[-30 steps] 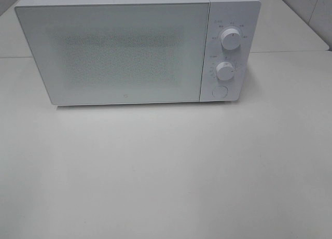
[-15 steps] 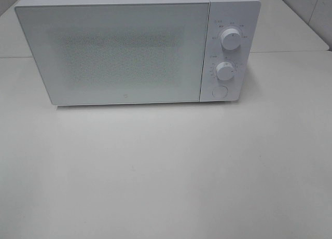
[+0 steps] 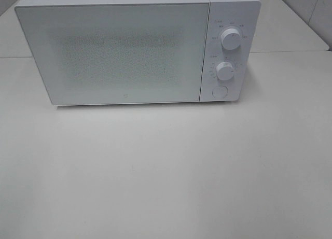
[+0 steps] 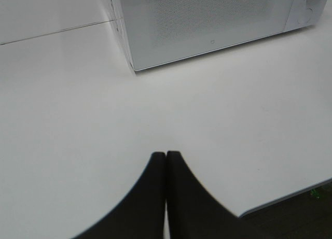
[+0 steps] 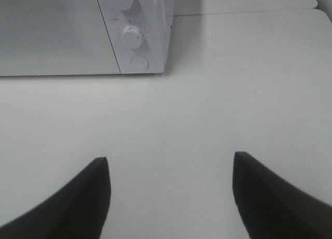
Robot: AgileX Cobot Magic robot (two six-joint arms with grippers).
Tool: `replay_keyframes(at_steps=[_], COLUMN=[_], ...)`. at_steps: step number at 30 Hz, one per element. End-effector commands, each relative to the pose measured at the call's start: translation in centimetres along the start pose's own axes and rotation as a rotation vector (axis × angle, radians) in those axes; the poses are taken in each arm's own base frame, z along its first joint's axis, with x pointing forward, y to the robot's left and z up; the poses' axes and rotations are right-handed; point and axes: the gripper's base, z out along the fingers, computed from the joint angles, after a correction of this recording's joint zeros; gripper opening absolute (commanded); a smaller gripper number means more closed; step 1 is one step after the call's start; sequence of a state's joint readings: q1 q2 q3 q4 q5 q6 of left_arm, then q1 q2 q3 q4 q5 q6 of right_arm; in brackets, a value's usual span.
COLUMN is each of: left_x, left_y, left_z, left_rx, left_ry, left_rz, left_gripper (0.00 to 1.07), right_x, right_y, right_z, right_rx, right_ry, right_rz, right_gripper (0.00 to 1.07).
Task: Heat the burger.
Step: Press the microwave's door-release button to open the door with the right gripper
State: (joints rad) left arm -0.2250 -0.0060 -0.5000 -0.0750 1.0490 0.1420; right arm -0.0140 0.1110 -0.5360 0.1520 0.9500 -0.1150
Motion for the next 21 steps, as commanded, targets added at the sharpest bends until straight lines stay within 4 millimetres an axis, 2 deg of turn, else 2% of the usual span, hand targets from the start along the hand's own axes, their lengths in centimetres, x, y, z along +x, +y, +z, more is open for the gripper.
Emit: replay_keyframes(at_steps=[1, 21], left_x=[0.1, 0.1], left_y=[-0.1, -0.1], left_z=[-0.2, -0.2], left_rx=[0.002, 0.002], left_ry=[-0.031, -0.031], left_rz=[-0.008, -0.008], left_gripper=[0.0, 0.0], right_x=[-1.2, -5.3], right_y=[-0.2, -1.4], right_z=[0.7, 6.5], right_rx=[0.005, 0.037], right_ry=[-0.012, -0.003], right_rz=[-0.005, 0.002], right_gripper=[0.64, 0.64])
